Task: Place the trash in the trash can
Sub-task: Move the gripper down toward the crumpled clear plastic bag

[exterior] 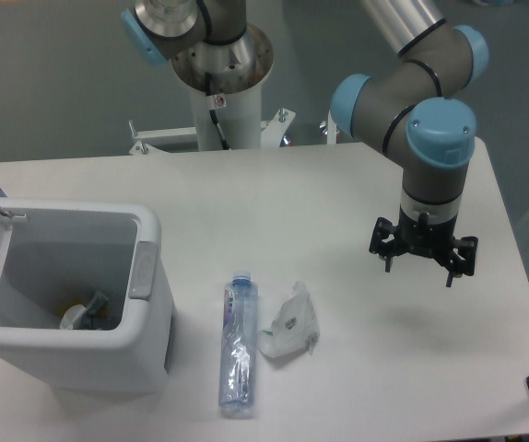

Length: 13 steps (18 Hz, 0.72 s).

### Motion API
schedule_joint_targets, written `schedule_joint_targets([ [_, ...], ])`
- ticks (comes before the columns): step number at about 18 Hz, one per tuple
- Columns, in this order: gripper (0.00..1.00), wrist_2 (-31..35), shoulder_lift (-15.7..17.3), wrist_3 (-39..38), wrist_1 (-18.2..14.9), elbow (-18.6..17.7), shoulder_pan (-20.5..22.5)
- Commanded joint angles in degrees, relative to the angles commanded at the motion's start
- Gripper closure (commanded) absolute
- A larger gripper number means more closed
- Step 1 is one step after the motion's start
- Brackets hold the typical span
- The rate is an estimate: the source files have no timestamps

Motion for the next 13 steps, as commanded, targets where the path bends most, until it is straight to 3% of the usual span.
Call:
schedule_joint_targets([
  [5, 0.0, 1.0, -0.1, -0.1, 0.2, -0.2, -0.7],
  [8, 0.0, 0.6, 0.2, 0.1, 0.5, -2.1, -1.5],
  [11, 0.0, 0.6, 0.5, -0.2, 5.2, -6.8, -2.4],
  [13, 0.0, 0.5, 0.6, -0.1, 5.4, -7.2, -3.6],
])
